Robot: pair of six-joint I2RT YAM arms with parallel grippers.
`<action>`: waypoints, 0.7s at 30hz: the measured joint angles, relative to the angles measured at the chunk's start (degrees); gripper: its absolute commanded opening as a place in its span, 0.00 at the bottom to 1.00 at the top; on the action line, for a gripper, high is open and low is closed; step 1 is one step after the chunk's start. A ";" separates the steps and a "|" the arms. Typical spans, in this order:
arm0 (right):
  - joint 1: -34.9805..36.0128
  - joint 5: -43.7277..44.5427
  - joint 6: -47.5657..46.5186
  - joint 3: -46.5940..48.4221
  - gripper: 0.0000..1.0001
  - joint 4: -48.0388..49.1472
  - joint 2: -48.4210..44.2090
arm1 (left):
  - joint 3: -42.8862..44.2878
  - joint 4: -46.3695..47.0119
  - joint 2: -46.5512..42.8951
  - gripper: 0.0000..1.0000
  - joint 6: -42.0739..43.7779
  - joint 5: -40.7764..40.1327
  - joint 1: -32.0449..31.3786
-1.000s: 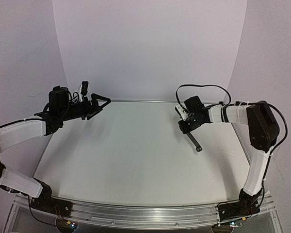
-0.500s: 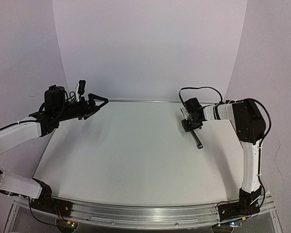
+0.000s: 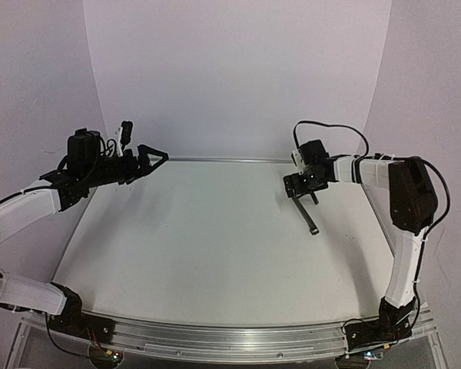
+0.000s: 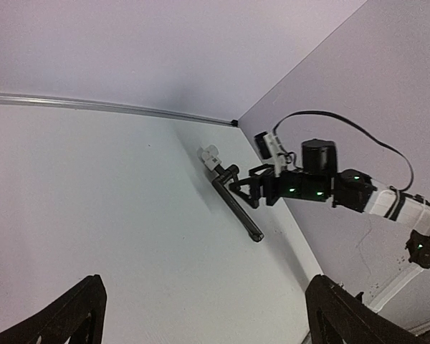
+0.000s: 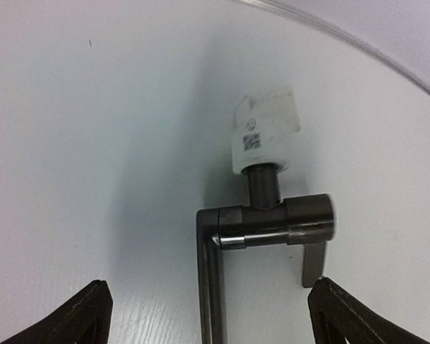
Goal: Install the water faucets
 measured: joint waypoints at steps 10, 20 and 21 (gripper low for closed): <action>0.00 -4.00 7.63 -3.99 0.98 -4.05 -30.46 | 5.37 -4.34 -3.80 1.00 5.41 -11.33 0.00; 0.00 -1.36 7.91 -8.39 0.98 -5.50 -55.00 | 11.64 -6.46 -12.05 1.00 12.88 -25.61 0.00; 0.00 -0.87 7.83 -8.40 0.98 -5.48 -56.66 | 11.82 -6.50 -12.88 1.00 13.52 -26.85 0.00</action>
